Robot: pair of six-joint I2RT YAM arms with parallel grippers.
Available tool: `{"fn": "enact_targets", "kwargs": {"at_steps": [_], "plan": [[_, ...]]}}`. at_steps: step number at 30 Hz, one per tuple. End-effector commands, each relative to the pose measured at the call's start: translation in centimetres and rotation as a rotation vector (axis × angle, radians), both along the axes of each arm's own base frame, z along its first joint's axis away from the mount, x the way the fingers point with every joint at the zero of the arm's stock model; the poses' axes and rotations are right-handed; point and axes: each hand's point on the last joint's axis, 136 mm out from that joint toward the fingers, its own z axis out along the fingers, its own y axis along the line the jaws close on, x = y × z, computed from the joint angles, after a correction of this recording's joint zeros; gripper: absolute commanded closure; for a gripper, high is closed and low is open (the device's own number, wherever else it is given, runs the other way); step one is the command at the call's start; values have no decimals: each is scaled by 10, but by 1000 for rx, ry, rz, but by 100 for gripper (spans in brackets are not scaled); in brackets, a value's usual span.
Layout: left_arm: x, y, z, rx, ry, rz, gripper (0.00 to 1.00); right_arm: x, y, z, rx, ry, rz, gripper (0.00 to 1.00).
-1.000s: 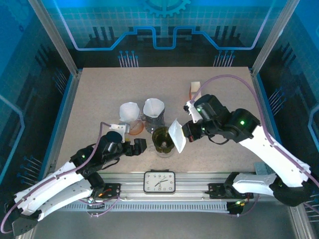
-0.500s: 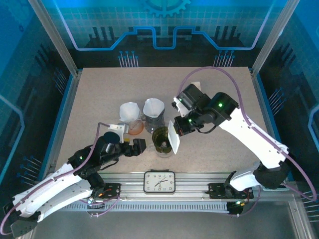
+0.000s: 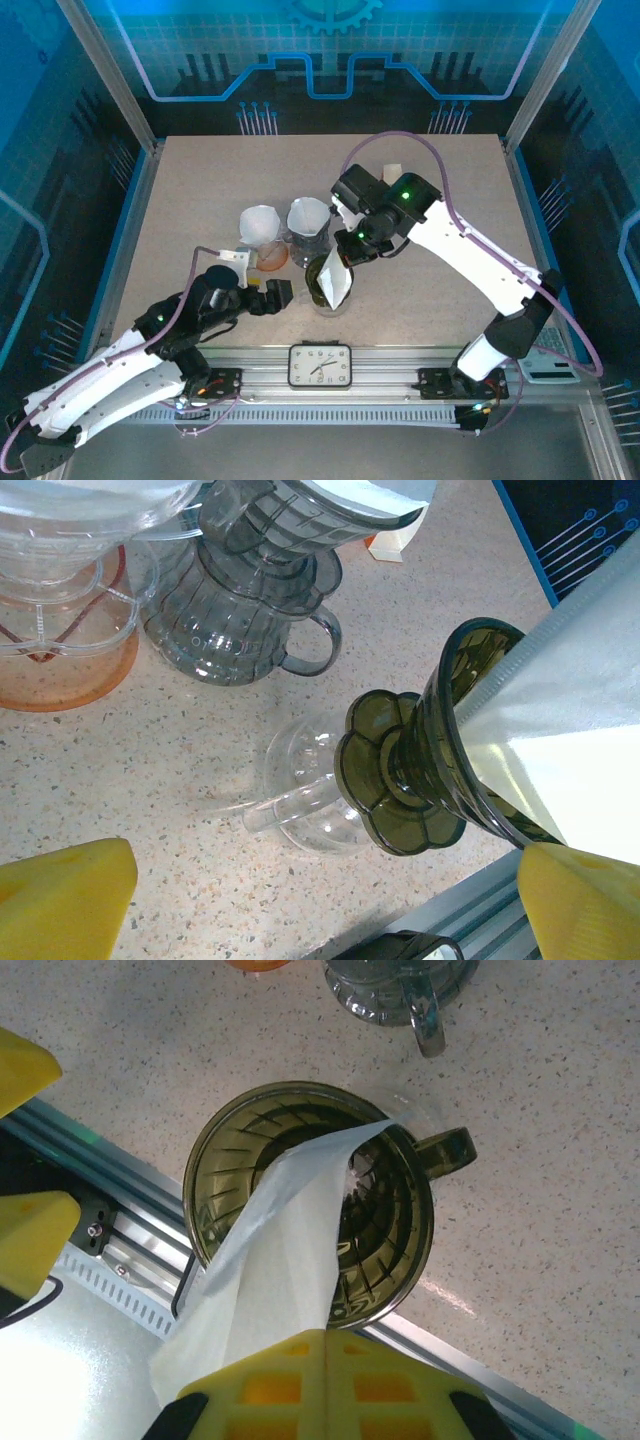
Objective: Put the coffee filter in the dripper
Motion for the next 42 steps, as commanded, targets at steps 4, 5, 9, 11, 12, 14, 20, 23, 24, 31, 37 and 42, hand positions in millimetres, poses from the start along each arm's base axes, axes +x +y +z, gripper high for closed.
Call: {"fn": "enact_targets", "kwargs": {"at_steps": [4,5,9,11,12,14,20,23,24,31,37,42], "plan": [[0,-2,9,-12,-27,-22,1,6,-13,8,-86,-29,-11,100],[0,-2,11,-14,-30,-24,1,6,-15,10,-93,-33,-10,100],[0,-9,17,-27,-43,-56,1,4,-17,9,-109,-20,-5,100],[0,-15,23,-37,-48,-79,1,5,-15,7,-119,-17,0,100],[1,-17,26,-41,-50,-84,1,5,-14,6,-122,-17,3,100],[0,-26,34,-63,-65,-126,1,6,-8,2,-127,-12,13,100],[3,-47,58,-130,-103,-198,1,10,4,-4,-124,-22,31,100],[4,-54,66,-156,-114,-217,1,10,9,-6,-116,-28,35,95],[5,-56,68,-162,-116,-222,1,11,10,-5,-112,-32,36,92],[8,-59,69,-174,-106,-213,1,8,22,0,2,-80,28,71],[5,-56,65,-176,-87,-207,1,2,31,-6,98,-114,1,68],[4,-54,60,-170,-66,-201,1,-1,26,-13,75,-129,3,71]]}}
